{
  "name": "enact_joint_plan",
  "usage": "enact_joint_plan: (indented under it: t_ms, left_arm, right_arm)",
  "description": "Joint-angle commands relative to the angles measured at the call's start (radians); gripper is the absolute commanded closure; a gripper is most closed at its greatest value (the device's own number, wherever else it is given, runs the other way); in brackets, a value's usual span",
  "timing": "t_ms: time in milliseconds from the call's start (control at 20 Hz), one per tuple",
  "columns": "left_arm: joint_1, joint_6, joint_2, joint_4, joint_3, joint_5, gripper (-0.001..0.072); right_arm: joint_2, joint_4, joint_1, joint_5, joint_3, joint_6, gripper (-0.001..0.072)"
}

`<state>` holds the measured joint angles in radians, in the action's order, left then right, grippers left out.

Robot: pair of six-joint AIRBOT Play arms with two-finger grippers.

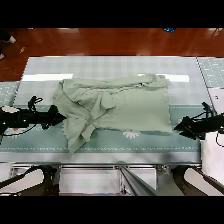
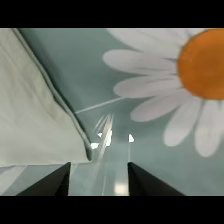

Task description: Fold the shirts.

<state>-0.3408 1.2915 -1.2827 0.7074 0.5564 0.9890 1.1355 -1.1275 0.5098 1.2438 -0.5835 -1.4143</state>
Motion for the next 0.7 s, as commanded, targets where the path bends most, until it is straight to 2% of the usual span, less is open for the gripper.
enact_joint_plan:
  t_ms: [0,350,500,550,600,650]
  left_arm:
    - [0.0,0.0,0.001,-0.001,0.001,-0.002,0.0685]
    - [0.0,0.0,0.001,-0.001,0.001,-0.002,0.0685]
    - [0.0,0.0,0.001,-0.001,0.001,-0.003,0.0685]
    - [0.0,0.0,0.001,-0.001,0.001,-0.002,0.0685]
    - [0.0,0.0,0.002,-0.001,0.001,-0.001,0.0685]
    - [0.0,0.0,0.007,-0.001,0.002,0.003,0.0685]
  right_arm:
    - [0.057,0.052,-0.047,-0.017,0.01,0.0,0.0301]
    - [0.108,0.213,-0.058,-0.129,0.01,0.019,0.0302]
    - [0.138,0.236,-0.131,-0.143,0.01,0.033,0.032]
    - [0.142,0.236,-0.156,-0.154,0.009,0.037,0.0432]
    - [0.137,0.243,-0.171,-0.153,0.004,0.072,0.0671]
    - [0.127,0.262,-0.17,-0.13,-0.009,0.107,0.0681]
